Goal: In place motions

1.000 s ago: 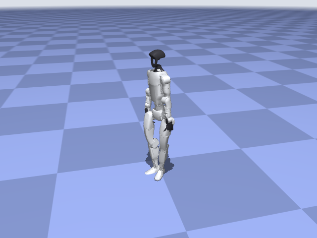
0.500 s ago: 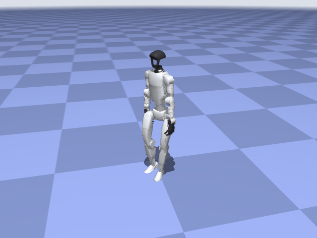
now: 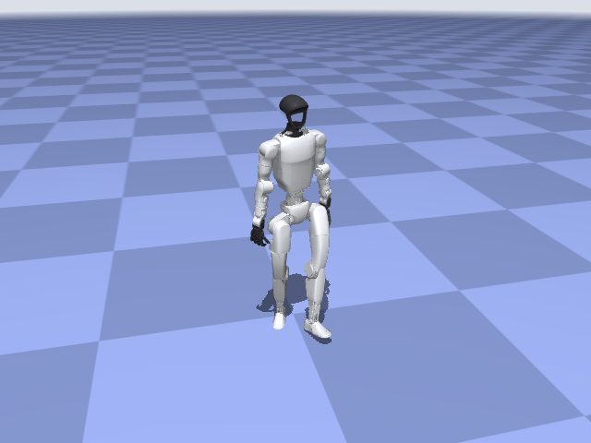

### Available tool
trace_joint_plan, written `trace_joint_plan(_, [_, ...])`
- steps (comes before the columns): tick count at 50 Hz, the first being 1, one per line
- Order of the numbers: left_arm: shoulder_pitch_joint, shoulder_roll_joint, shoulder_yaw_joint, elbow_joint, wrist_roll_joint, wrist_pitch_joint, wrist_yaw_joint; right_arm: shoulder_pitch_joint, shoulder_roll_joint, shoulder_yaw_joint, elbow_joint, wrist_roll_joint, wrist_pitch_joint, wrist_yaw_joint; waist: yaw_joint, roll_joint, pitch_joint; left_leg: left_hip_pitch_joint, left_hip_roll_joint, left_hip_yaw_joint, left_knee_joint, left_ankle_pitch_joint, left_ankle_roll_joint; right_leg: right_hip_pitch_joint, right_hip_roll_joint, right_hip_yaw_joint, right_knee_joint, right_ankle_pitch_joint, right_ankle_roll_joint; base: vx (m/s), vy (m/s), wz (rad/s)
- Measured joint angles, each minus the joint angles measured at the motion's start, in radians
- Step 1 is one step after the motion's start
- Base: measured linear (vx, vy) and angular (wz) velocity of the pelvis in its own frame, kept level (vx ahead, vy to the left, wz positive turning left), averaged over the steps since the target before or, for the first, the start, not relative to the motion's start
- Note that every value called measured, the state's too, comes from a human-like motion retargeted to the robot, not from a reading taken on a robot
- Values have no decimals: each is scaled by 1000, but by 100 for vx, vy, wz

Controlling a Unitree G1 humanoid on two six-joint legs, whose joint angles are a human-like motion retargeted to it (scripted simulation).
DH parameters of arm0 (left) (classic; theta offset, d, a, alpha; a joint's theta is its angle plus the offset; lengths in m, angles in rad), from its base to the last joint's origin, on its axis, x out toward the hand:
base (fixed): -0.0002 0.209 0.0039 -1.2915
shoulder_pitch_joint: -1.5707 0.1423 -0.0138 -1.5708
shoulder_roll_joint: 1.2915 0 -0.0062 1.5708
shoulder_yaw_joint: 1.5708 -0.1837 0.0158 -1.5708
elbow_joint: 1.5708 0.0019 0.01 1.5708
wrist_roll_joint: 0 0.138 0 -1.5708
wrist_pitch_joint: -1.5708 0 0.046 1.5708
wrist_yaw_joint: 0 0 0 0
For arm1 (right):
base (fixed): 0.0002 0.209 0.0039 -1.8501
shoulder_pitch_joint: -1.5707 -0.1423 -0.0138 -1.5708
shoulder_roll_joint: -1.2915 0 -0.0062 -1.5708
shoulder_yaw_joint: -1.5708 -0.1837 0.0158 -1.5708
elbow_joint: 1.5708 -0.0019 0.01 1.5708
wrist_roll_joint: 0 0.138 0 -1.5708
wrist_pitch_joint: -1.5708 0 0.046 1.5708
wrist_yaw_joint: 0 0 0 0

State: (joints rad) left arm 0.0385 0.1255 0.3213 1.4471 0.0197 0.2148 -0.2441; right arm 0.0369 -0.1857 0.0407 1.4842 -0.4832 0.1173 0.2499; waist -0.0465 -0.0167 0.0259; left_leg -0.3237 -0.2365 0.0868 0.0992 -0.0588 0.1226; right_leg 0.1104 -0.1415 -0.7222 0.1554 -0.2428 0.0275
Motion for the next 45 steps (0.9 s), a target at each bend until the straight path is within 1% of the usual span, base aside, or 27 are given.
trace_joint_plan(3, [4, 14, 29, -2, -34, 4, 25, 11, 9, -15, -12, 22, -4, -8, 1, -16, 7, -5, 34, 186, -14, -55, 14, 41, 1, -131, -18, -10, 18, -49, -37, 285])
trace_joint_plan(5, [1, 20, 35, -3, -40, 7, 46, 19, 17, -24, -18, 35, -7, -21, 7, -32, 6, 1, 56, 319, -26, -91, 7, 65, -2, -217, -28, -14, 31, -33, -29, 279])
trace_joint_plan(8, [0, 14, 30, -8, -34, 0, 63, 29, 32, -36, -18, 49, -8, -34, 18, -64, -8, 22, 80, 526, -37, -144, -8, 89, -11, -342, -46, -15, 53, -31, -25, 269])
trace_joint_plan(10, [4, 1, 25, -10, -28, -8, 63, 29, 42, -42, -19, 48, -5, -32, 22, -87, -20, 39, 94, 674, -27, -175, -7, 98, -15, -422, -61, -11, 67, -23, -16, 241])
trace_joint_plan(11, [8, -7, 25, -9, -26, -11, 61, 27, 45, -41, -21, 46, -3, -29, 24, -95, -24, 44, 101, 724, -18, -181, -4, 100, -14, -445, -66, -11, 72, -23, -9, 194])
trace_joint_plan(12, [12, -17, 28, -6, -26, -14, 61, 22, 49, -38, -25, 42, -2, -28, 28, -105, -25, 51, 110, 776, -7, -176, 8, 102, -15, -471, -72, -10, 76, -28, -7, 169])
trace_joint_plan(13, [18, -34, 36, -2, -29, -18, 62, 12, 53, -30, -32, 38, 0, -27, 34, -118, -24, 60, 124, 834, 9, -149, 41, 106, -18, -501, -76, -9, 81, -30, -8, 152])
trace_joint_plan(14, [22, -50, 47, 6, -35, -24, 66, 0, 57, -20, -40, 34, 2, -27, 42, -128, -16, 69, 135, 853, 23, -111, 74, 112, -21, -521, -78, -9, 84, -29, -7, 119])
trace_joint_plan(15, [25, -66, 59, 15, -43, -30, 72, -14, 62, -9, -50, 31, 4, -27, 50, -136, -5, 78, 145, 852, 36, -68, 107, 120, -23, -537, -77, -9, 85, -24, -4, 55])
trace_joint_plan(17, [40, -99, 88, 40, -62, -37, 80, -34, 72, 10, -75, 24, 2, -27, 87, -145, 17, 103, 146, 807, 22, -18, 112, 138, -25, -534, -67, -15, 87, -16, 0, -3])
trace_joint_plan(18, [49, -116, 106, 55, -70, -40, 79, -43, 79, 15, -90, 20, 2, -25, 103, -154, 24, 114, 139, 832, 5, 21, 132, 146, -35, -531, -61, -17, 89, -6, 2, -12])
trace_joint_plan(20, [67, -146, 141, 93, -83, -40, 69, -56, 97, 16, -121, 15, 0, -19, 112, -158, 17, 125, 121, 821, -29, 45, 139, 155, -38, -538, -51, -21, 93, 2, 3, 0])
trace_joint_plan(22, [80, -173, 180, 135, -108, -38, 53, -60, 120, 32, -151, 31, -9, -11, 108, -161, 3, 114, 113, 804, -37, 41, 139, 154, -38, -530, -46, -20, 96, 2, 9, -2])
trace_joint_plan(24, [79, -187, 213, 163, -133, -33, 34, -64, 145, 54, -176, 68, -23, 1, 77, -165, -11, 105, 112, 785, -32, 39, 134, 153, -30, -547, -50, -16, 102, -7, 7, 33])
trace_joint_plan(28, [72, -192, 259, 144, -141, -46, 7, -75, 174, 97, -210, 129, -45, 51, 64, -174, -19, 97, 113, 784, -18, 18, 121, 152, -28, -553, -55, -12, 113, -6, 12, 2])
trace_joint_plan(31, [65, -166, 238, 109, -121, -52, 23, -79, 175, 127, -220, 116, -52, 68, 73, -180, -21, 90, 113, 773, -5, -2, 105, 151, -30, -552, -54, -12, 121, -5, 14, -7])
trace_joint_plan(35, [41, -108, 189, 60, -85, -56, 58, -86, 161, 157, -194, 61, -42, 53, 68, -182, -28, 84, 115, 757, 21, -30, 82, 161, -21, -575, -62, 0, 139, -5, 14, 24])
trace_joint_plan(40, [15, -47, 140, -4, -32, -54, 66, -73, 137, 142, -129, 6, -18, 33, 69, -185, -47, 84, 107, 727, 33, -63, 58, 179, -13, -580, -67, 26, 148, 3, 16, 30])
trace_joint_plan(43, [2, -32, 125, -39, -22, -59, 64, -54, 118, 100, -81, -10, 8, 14, 54, -164, -66, 97, 99, 685, 14, -79, 56, 194, -7, -545, -37, 89, 137, 9, 18, 61])
trace_joint_plan(45, [-8, -35, 119, -49, -30, -63, 67, -40, 107, 68, -59, -12, 21, 0, 43, -134, -74, 108, 111, 661, 0, -82, 57, 198, -4, -503, 11, 163, 109, 6, 16, 78])
